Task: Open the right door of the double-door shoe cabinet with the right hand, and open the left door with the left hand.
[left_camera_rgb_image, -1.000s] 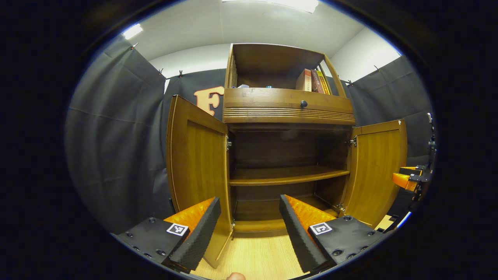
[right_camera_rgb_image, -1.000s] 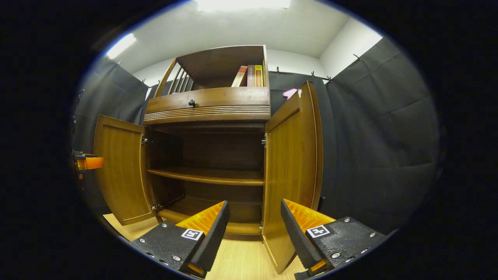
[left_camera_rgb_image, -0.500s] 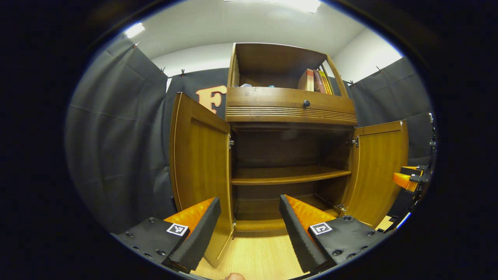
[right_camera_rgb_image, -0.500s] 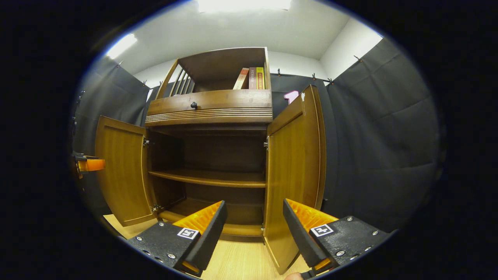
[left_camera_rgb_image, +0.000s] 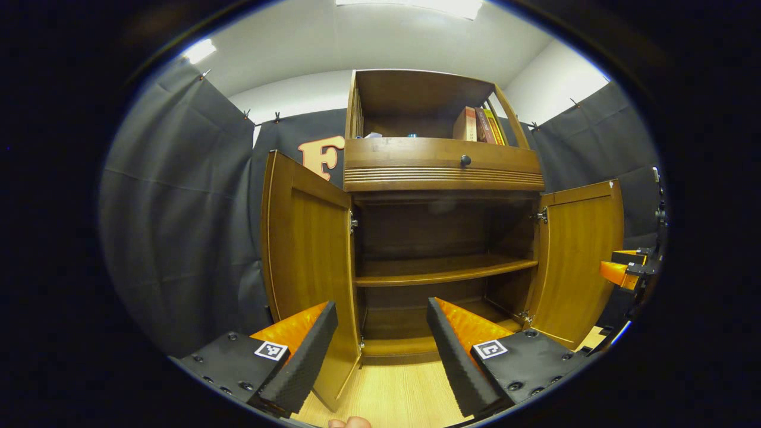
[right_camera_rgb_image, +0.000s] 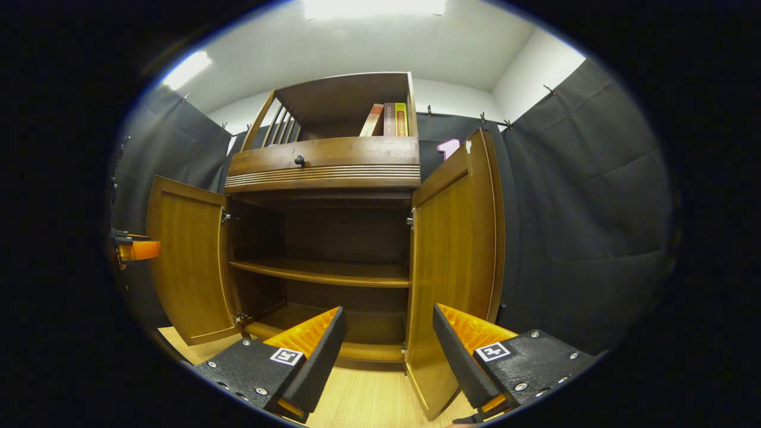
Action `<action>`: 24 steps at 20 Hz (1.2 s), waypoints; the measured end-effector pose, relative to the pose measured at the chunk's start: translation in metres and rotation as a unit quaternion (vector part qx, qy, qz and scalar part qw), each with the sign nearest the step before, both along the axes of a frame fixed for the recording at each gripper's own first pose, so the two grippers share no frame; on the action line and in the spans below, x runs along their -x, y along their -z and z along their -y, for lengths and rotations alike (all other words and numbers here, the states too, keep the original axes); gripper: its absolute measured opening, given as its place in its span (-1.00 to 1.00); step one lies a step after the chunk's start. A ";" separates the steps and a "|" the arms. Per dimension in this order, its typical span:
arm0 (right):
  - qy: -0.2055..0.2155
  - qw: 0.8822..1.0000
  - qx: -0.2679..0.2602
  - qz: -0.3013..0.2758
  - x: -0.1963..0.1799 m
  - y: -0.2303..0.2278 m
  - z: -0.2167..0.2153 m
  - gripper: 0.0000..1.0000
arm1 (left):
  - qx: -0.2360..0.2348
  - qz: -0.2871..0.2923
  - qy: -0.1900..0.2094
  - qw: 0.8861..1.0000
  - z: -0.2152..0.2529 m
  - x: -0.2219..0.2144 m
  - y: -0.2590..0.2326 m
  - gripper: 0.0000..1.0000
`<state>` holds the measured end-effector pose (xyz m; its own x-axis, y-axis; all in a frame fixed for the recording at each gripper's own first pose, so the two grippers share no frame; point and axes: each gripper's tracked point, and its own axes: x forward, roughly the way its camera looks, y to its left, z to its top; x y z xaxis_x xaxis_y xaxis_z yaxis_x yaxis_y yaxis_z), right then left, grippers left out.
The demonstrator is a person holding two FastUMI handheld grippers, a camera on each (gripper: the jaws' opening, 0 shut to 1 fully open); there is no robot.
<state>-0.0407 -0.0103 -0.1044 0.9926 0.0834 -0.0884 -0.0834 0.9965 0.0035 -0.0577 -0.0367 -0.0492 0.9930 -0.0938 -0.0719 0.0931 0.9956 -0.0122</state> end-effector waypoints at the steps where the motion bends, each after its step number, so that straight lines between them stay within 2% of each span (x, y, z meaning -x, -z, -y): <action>1: 0.000 1.000 -0.003 0.001 0.000 -0.001 0.001 1.00 | -0.002 0.003 0.001 1.000 0.002 0.001 -0.001 0.94; 2: -0.001 1.000 -0.007 0.002 0.001 -0.002 0.001 1.00 | -0.004 0.005 0.002 1.000 0.002 0.002 -0.003 0.94; 3: -0.002 1.000 -0.012 0.002 0.000 -0.002 0.001 0.80 | -0.004 0.007 0.004 1.000 0.004 0.002 -0.004 0.94; 10: -0.003 0.999 -0.036 -0.015 0.001 0.006 0.005 0.82 | -0.003 0.010 0.019 1.000 0.016 0.006 -0.008 0.94; 18: -0.007 1.000 -0.023 0.001 0.006 -0.001 0.005 0.82 | -0.006 0.012 0.018 1.000 0.016 0.007 -0.010 0.94; 24: -0.015 1.000 -0.026 -0.009 0.008 0.005 0.002 0.82 | -0.006 0.011 0.025 1.000 0.022 0.010 -0.010 0.94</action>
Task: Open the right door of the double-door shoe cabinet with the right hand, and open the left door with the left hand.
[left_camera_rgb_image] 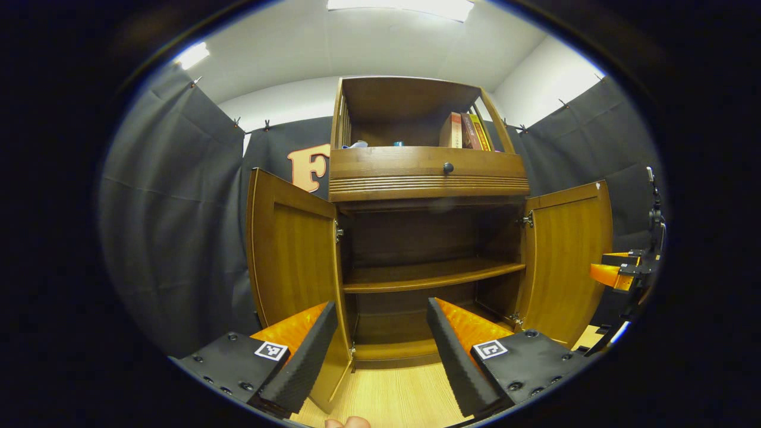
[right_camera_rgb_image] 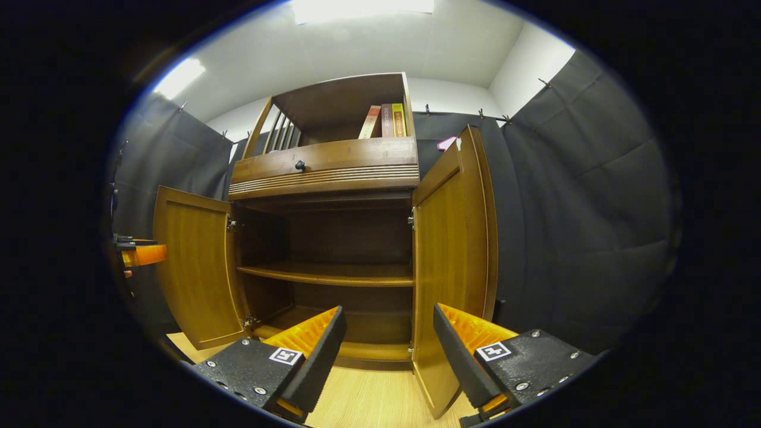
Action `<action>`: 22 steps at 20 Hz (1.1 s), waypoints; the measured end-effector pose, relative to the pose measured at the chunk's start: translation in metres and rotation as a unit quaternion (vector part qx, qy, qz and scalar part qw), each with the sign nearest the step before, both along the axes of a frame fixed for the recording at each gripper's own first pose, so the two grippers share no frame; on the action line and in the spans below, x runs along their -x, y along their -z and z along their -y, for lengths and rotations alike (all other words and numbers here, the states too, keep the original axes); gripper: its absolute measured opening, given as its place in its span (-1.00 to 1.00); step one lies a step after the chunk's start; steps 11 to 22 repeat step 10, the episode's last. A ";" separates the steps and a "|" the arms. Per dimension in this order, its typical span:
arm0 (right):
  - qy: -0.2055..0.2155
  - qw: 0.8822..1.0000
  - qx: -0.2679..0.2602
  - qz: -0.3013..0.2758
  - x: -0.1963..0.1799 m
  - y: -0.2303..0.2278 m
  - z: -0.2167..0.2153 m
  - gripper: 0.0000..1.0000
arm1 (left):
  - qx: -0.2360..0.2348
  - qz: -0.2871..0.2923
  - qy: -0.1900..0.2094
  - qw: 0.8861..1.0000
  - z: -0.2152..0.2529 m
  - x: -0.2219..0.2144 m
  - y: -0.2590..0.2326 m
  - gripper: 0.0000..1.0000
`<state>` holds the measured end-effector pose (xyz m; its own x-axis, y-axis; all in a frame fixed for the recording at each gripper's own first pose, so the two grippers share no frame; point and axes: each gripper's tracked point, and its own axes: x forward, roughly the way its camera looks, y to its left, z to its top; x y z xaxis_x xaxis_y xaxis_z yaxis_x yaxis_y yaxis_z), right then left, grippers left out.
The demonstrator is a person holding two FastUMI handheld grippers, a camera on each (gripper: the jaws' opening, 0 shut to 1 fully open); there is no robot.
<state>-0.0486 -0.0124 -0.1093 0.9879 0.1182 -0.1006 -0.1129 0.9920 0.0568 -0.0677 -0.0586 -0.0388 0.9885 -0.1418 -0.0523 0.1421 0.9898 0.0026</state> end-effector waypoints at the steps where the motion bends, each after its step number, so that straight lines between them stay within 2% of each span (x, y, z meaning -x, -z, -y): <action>1: -0.001 1.000 -0.001 -0.001 0.001 0.000 -0.001 0.82 | 0.000 -0.001 0.002 1.000 0.001 0.000 0.001 0.94; 22: -0.013 1.000 0.005 -0.003 0.003 0.001 -0.010 0.82 | 0.002 0.002 0.002 1.000 -0.001 0.003 -0.002 0.94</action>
